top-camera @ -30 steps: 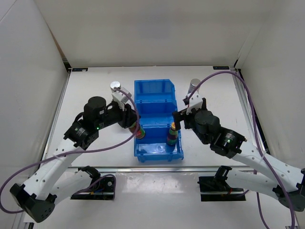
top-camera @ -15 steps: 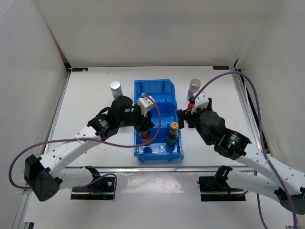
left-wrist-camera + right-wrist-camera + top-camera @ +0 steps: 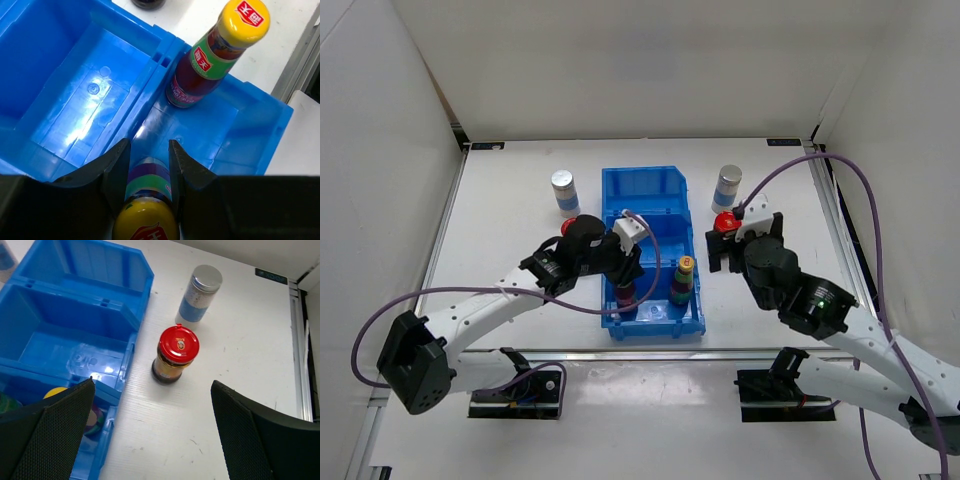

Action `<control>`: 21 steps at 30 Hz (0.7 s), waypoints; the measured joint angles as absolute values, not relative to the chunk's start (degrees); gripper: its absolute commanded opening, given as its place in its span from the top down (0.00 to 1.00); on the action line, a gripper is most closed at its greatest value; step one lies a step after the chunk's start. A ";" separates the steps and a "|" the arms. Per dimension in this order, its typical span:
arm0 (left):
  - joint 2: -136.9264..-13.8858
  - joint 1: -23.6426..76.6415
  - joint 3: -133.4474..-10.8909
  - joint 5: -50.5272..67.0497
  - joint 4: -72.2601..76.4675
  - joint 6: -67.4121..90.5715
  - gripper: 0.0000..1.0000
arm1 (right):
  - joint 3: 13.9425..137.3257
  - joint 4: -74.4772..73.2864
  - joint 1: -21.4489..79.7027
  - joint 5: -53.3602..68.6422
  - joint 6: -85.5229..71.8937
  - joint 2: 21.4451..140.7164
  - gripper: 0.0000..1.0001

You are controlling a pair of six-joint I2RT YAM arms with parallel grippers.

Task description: Organize the condiment bottles

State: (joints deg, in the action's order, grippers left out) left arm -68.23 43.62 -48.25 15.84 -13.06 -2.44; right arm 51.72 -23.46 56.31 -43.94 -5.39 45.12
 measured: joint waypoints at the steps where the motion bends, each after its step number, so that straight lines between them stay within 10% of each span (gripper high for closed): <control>1: -68.62 43.62 -48.18 15.81 -12.67 -2.35 0.89 | 51.72 -24.05 56.31 -44.58 -5.63 44.91 0.00; 15: -69.60 43.64 -48.18 15.11 -6.76 -2.17 0.03 | 51.46 -27.03 56.31 -49.98 -9.10 41.19 0.00; 21: -67.83 43.62 -49.36 12.45 -8.40 -2.24 0.00 | 51.72 -27.11 56.14 -52.53 -9.23 46.11 0.00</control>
State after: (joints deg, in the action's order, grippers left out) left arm -67.83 43.62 -49.36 12.45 -8.40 -2.24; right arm 51.72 -27.11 56.14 -52.53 -9.23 46.11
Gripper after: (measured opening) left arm 0.998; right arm 0.998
